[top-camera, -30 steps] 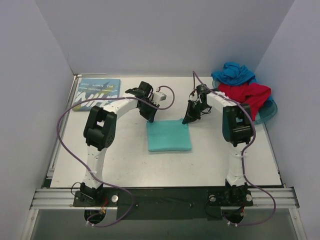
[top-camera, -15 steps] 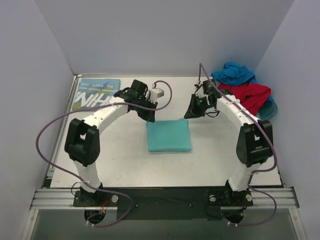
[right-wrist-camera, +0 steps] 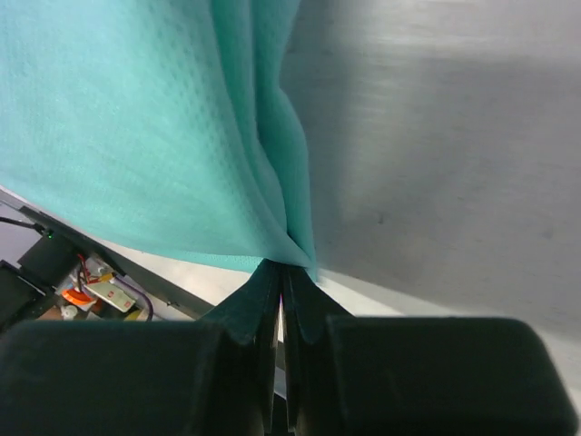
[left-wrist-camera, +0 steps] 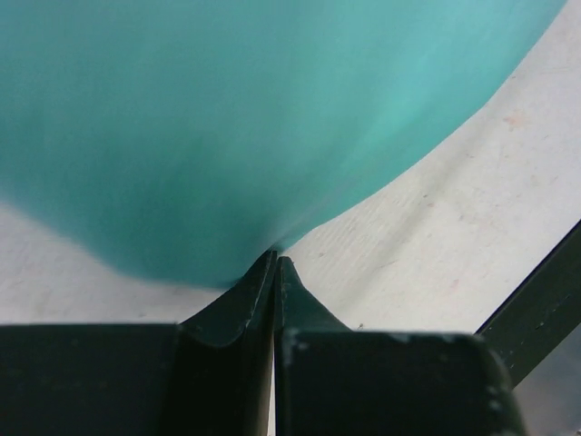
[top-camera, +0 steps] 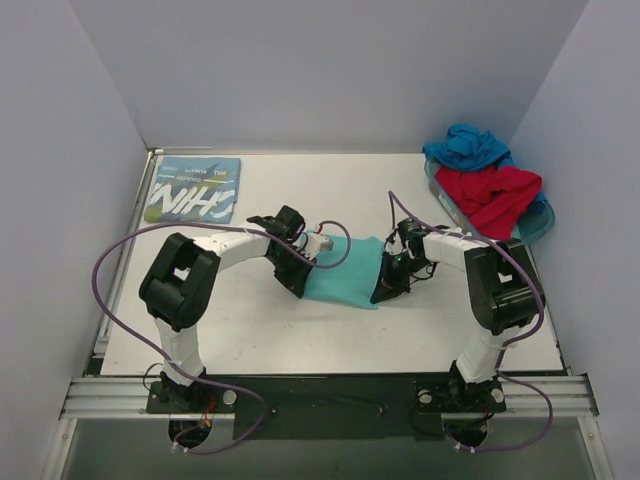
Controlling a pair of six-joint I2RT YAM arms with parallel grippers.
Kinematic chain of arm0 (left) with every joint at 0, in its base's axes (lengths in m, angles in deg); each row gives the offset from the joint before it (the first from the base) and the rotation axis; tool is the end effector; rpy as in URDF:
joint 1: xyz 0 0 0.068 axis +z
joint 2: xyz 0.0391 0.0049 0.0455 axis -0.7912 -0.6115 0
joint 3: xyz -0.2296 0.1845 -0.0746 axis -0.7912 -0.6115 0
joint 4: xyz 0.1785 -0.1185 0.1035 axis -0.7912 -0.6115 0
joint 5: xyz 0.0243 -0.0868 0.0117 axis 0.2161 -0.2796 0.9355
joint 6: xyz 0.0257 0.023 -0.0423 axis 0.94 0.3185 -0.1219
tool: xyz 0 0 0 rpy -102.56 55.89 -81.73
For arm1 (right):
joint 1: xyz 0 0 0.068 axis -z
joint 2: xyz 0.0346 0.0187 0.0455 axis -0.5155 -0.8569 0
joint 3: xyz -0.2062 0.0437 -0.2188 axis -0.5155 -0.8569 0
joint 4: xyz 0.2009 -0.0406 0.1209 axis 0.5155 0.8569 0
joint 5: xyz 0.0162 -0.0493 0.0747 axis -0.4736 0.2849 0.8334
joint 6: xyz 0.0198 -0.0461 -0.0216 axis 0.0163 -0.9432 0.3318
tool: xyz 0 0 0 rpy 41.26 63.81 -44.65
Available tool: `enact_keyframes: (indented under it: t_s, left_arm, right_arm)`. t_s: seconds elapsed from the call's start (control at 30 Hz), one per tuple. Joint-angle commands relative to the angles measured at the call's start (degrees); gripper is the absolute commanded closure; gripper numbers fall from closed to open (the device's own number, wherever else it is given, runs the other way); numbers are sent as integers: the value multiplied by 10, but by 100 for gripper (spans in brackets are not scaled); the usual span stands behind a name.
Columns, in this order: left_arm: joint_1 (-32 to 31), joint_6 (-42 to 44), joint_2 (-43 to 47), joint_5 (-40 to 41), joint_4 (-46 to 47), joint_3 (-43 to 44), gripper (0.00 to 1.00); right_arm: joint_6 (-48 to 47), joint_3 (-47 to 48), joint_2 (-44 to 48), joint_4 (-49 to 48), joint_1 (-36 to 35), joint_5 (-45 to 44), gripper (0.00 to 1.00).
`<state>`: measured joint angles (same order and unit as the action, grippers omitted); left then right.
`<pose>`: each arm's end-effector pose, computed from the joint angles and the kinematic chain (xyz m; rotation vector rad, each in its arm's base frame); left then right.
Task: Fold and stack the t-shirts
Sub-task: Smooth out wrinkles on the folded tshirt, then put the neatly folded tshirt into the corner of the board with the left arm
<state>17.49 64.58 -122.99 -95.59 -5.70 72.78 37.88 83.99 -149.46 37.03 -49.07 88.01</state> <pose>0.2763 -0.2115 0.2005 1.2218 2.6517 -0.7231 0.2864 0.1152 0.1806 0.0798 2.8681 1.0368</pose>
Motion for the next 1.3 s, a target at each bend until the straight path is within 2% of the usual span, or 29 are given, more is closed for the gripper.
enact_keyframes:
  t_s: [0.0,0.07,0.17,0.23,0.3,0.4,0.43,0.47,0.5,0.53,0.57,0.6,0.7,0.77,0.83,0.93,1.0,1.07,1.17,1.27]
  left_arm:
    - [18,32,37,-15,1,-12,90]
    - [17,42,47,-46,-9,-11,89]
    - [11,78,57,-94,-77,38,86]
    - [20,92,76,-110,-91,64,85]
    - [57,58,90,-126,-56,73,79]
    - [111,-96,82,-78,32,68,62]
    - [126,-112,76,-72,53,69,60]
    - [130,-149,63,-67,59,71,59]
    - [129,-162,58,-63,69,72,55]
    - [128,-185,46,-66,78,71,49]
    - [127,-199,41,-75,98,69,40]
    - [126,-224,28,-84,107,68,34]
    - [125,-262,-2,-91,141,77,20]
    - [124,-275,-17,-89,161,80,16]
    - [123,-299,-31,-87,189,74,15]
    - [123,-310,-60,-67,179,80,16]
    - [123,-315,-82,-55,171,82,21]
    - [121,-325,-102,-62,173,80,33]
    - [120,-344,-128,-95,191,72,44]
    - [114,-349,-138,-118,204,72,68]
  right_arm:
    - [-6,-19,25,1,19,-33,100]
    - [-16,-4,35,17,20,-32,100]
    - [-39,37,48,66,21,-48,100]
    - [-43,65,64,89,30,-52,100]
    - [-33,77,75,98,46,-54,100]
    - [-18,94,75,100,54,-76,100]
    - [-12,96,73,99,54,-83,96]
    - [-9,101,68,96,54,-84,87]
    - [-2,103,66,93,53,-84,83]
    - [0,106,61,90,50,-86,74]
    - [4,107,59,90,49,-91,70]
    - [6,111,53,90,46,-95,66]
    - [13,112,44,89,46,-109,62]
    - [15,109,37,88,45,-113,61]
    - [15,104,33,87,43,-113,60]
    - [16,96,36,85,43,-113,60]
    - [15,90,45,82,43,-115,61]
    - [16,89,53,83,44,-119,61]
    - [19,90,66,83,49,-120,61]
    - [19,92,74,84,53,-120,61]
